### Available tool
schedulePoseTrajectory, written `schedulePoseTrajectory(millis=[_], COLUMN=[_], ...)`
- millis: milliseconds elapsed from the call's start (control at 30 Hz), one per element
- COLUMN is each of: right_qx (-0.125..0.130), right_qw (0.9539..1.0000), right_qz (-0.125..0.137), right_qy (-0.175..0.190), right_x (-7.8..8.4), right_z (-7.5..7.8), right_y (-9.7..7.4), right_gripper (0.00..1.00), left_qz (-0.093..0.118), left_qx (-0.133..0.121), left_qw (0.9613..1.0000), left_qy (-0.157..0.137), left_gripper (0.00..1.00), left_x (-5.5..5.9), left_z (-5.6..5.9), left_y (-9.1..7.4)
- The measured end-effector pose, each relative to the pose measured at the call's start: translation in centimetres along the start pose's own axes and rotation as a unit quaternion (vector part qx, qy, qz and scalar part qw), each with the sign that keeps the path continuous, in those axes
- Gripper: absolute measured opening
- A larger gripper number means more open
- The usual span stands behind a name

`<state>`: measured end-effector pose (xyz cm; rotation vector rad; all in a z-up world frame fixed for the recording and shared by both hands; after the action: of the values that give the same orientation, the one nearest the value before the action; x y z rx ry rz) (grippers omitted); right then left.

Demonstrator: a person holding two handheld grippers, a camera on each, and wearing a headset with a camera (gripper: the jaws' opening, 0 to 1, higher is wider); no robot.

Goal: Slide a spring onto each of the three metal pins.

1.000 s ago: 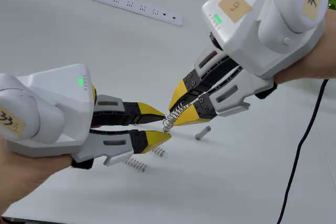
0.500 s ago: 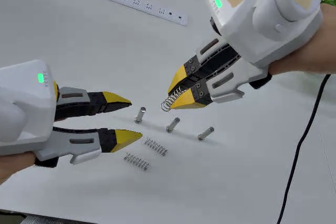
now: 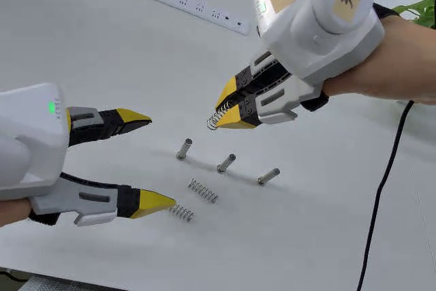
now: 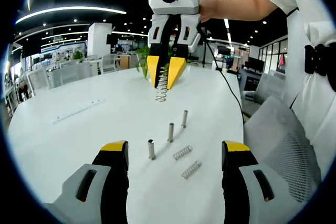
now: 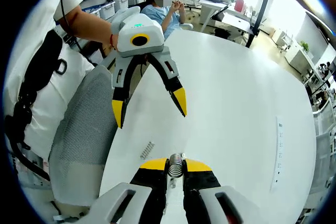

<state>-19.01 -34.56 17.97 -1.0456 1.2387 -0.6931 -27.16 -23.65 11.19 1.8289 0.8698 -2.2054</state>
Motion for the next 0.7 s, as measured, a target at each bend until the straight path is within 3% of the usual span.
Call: schedulePoseTrajectory(millis=[400,700], right_qx=[-0.001,-0.005], right_qw=[0.9997,0.9994], right_qz=[-0.008,-0.017], right_qy=[0.025,0.031], right_x=[0.7,1.1], right_z=[1.2,1.6], right_y=[3.3,5.4], right_gripper=[0.07,0.07], left_qz=[0.010,0.015], left_qx=[0.017,0.026], left_qw=[0.9996,0.9991], left_qy=[-0.020,-0.030], left_gripper=[0.94,0.97], left_x=[0.8,1.3], left_z=[0.2,0.4], left_y=[0.3,0.6])
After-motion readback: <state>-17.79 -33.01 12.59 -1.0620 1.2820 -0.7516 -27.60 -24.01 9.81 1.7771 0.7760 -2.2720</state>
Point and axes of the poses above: the centre of the closed fingertips' face, and the gripper's own axes: y roughly forward along the fingers, z roughly to its right, x roughly out of its underside, the point moved 6 cm from there along -y, roughly backward along the fingers
